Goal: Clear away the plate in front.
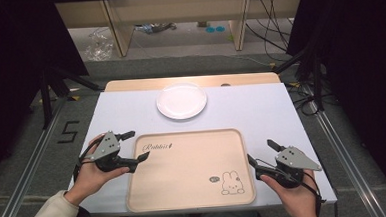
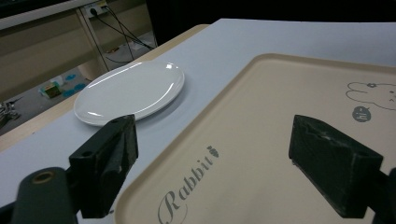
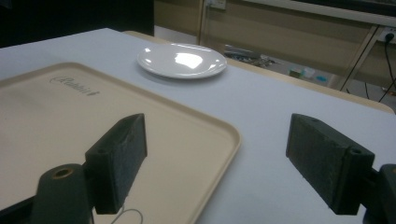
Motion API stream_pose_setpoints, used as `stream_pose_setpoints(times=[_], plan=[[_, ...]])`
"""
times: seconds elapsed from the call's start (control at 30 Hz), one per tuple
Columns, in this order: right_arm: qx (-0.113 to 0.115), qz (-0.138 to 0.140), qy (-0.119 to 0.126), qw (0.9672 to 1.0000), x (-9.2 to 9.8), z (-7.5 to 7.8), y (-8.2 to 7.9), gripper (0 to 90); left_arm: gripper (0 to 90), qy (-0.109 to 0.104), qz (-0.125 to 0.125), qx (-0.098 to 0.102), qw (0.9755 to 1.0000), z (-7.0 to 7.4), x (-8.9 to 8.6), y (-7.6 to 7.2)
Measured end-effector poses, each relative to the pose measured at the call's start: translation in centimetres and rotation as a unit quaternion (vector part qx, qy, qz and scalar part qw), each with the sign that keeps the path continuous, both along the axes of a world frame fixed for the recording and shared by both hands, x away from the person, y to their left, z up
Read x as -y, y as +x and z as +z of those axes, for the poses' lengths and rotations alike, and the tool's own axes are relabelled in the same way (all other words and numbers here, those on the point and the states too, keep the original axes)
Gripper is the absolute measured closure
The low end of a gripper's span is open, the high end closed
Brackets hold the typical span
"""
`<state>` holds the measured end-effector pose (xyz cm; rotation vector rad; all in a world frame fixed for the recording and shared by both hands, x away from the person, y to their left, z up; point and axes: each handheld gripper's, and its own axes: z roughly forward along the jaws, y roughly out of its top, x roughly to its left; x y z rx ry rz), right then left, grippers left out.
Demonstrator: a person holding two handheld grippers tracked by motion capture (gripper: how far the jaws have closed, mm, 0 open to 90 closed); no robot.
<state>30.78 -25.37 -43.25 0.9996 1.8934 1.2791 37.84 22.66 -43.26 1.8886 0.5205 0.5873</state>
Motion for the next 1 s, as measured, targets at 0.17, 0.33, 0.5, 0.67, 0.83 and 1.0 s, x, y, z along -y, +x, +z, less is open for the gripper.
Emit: stream_pose_setpoints(times=[0.17,0.33,0.5,0.67,0.83,1.0], plan=[[0.008,-0.001,0.000,1.0000,-0.2,0.0,0.1,21.5,15.2,0.015,0.005,0.002,0.9999,0.5,0.3,0.4],[0.007,-0.003,-0.006,1.0000,-0.4,0.0,0.2,21.5,15.7,0.037,0.005,-0.009,0.9993,0.8,0.8,1.2],[0.000,-0.001,-0.012,0.9999,-0.4,0.0,0.2,21.5,15.7,0.059,0.006,-0.004,0.9982,1.1,1.8,2.3],[0.008,-0.003,-0.019,0.9998,-0.4,0.0,0.3,21.0,16.1,0.094,0.013,0.012,0.9954,1.7,3.4,4.1],[0.007,-0.003,-0.020,0.9998,-0.4,0.0,0.3,21.0,16.4,0.113,0.024,0.010,0.9933,1.4,4.8,5.9],[0.005,-0.004,-0.009,0.9999,-0.6,-0.1,0.4,20.8,16.0,0.120,0.026,0.008,0.9924,1.1,5.6,6.7]])
